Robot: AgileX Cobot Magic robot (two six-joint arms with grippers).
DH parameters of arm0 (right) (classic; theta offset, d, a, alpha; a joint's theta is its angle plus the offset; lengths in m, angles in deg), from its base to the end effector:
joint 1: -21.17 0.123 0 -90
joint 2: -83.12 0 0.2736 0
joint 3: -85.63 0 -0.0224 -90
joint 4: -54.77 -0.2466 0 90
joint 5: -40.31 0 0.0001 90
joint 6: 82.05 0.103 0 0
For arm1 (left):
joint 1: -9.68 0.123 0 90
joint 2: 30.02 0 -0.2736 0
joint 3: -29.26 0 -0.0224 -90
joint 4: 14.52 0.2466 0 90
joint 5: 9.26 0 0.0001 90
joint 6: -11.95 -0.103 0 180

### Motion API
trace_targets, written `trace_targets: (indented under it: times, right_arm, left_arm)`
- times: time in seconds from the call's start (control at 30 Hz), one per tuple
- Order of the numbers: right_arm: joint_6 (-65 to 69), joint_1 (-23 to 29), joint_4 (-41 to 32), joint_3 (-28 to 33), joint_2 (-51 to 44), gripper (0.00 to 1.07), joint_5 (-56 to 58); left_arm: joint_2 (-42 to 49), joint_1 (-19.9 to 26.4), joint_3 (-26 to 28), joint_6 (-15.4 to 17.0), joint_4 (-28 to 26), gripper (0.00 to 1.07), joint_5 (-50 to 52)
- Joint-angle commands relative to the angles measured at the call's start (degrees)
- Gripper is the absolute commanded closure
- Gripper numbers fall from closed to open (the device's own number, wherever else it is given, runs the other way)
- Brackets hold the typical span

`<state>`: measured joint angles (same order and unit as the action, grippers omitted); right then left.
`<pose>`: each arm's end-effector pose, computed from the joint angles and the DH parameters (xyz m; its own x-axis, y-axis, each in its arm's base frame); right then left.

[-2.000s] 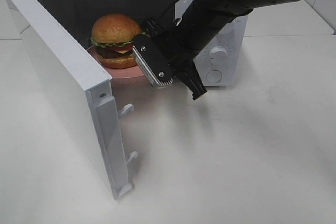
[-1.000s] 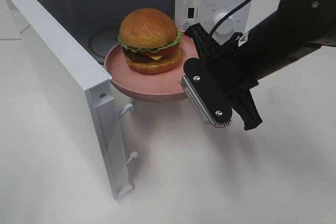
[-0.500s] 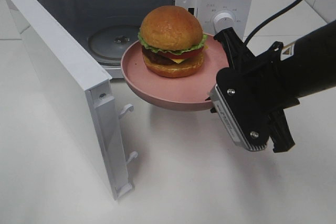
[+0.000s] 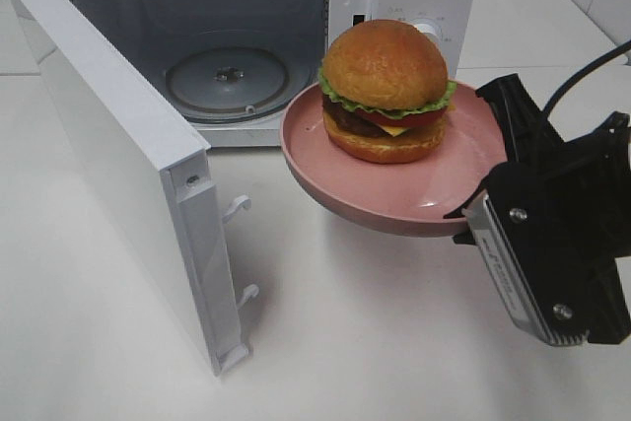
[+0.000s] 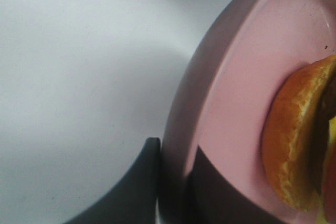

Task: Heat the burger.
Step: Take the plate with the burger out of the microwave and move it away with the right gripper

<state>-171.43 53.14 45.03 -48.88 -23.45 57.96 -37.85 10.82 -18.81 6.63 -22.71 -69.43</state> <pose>0.1835 0.1208 0.2111 0.4449 -0.8820 -0.1554 -0.7006 -0.2347 -0.6738 0.0128 -0.0125 0.2725 -0.4333 0.0126 -0.9011 0.1008 0.9943 -0.0346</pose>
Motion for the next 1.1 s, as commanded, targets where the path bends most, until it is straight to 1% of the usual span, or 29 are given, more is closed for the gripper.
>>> trace_targets:
  times: [0.03, 0.1, 0.13, 0.17, 0.37, 0.5, 0.53, 0.6, 0.63, 0.7, 0.73, 0.77, 0.8, 0.87, 0.9, 0.97, 1.07, 1.1]
  right_arm:
    - [2.75, -0.29, 3.04, 0.57, -2.98, 1.07, -1.72]
    - [6.19, -0.29, 6.13, 2.12, -5.56, 1.07, -0.80]
    - [6.19, -0.29, 6.13, 2.12, -5.56, 1.07, -0.80]
    - [8.25, -0.29, 8.42, 3.15, -7.39, 1.07, 0.23]
    - [13.64, -0.29, 12.72, 4.93, -11.40, 1.07, 3.04]
    - [19.08, -0.29, 17.30, 6.70, -15.30, 1.07, 5.84]
    - [19.08, -0.29, 17.30, 6.70, -15.30, 1.07, 5.84]
    - [23.78, -0.29, 19.88, 7.33, -17.19, 1.07, 8.02]
    - [23.78, -0.29, 19.88, 7.33, -17.19, 1.07, 8.02]
    - [28.53, -0.29, 23.15, 7.33, -17.88, 1.07, 10.31]
    - [28.53, -0.29, 23.15, 7.33, -17.88, 1.07, 10.31]
    - [32.77, -0.29, 25.78, 7.33, -17.88, 1.07, 11.80]
    - [32.77, -0.29, 25.78, 7.33, -17.88, 1.07, 11.80]
    - [38.90, -0.29, 28.99, 7.33, -17.88, 1.07, 12.32]
    - [38.90, -0.29, 28.99, 7.33, -17.88, 1.07, 12.32]
    - [47.27, -0.29, 32.66, 7.33, -17.88, 1.07, 13.29]
    - [48.99, -0.29, 33.46, 7.33, -17.88, 1.07, 13.64]
    - [52.83, -0.29, 35.92, 7.79, -17.88, 1.07, 14.15]
  left_arm:
    - [1.09, 0.11, -0.23, 0.34, -0.46, 0.07, 0.74]
    - [1.09, 0.11, -0.23, 0.34, -0.46, 0.07, 0.74]
    - [1.09, 0.11, -0.23, 0.34, -0.46, 0.07, 0.74]
    - [1.09, 0.11, -0.23, 0.34, -0.46, 0.07, 0.74]
    - [1.09, 0.11, -0.23, 0.34, -0.46, 0.07, 0.74]
    - [1.09, 0.11, -0.23, 0.34, -0.46, 0.07, 0.74]
    - [1.09, 0.11, -0.23, 0.34, -0.46, 0.07, 0.74]
    - [1.09, 0.11, -0.23, 0.34, -0.46, 0.07, 0.74]
    - [1.09, 0.11, -0.23, 0.34, -0.46, 0.07, 0.74]
    - [1.09, 0.11, -0.23, 0.34, -0.46, 0.07, 0.74]
    - [1.09, 0.11, -0.23, 0.34, -0.46, 0.07, 0.74]
    - [1.09, 0.11, -0.23, 0.34, -0.46, 0.07, 0.74]
    - [1.09, 0.11, -0.23, 0.34, -0.46, 0.07, 0.74]
    - [1.09, 0.11, -0.23, 0.34, -0.46, 0.07, 0.74]
    - [1.09, 0.11, -0.23, 0.34, -0.46, 0.07, 0.74]
    - [1.09, 0.11, -0.23, 0.34, -0.46, 0.07, 0.74]
    - [1.09, 0.11, -0.23, 0.34, -0.46, 0.07, 0.74]
    - [1.09, 0.11, -0.23, 0.34, -0.46, 0.07, 0.74]
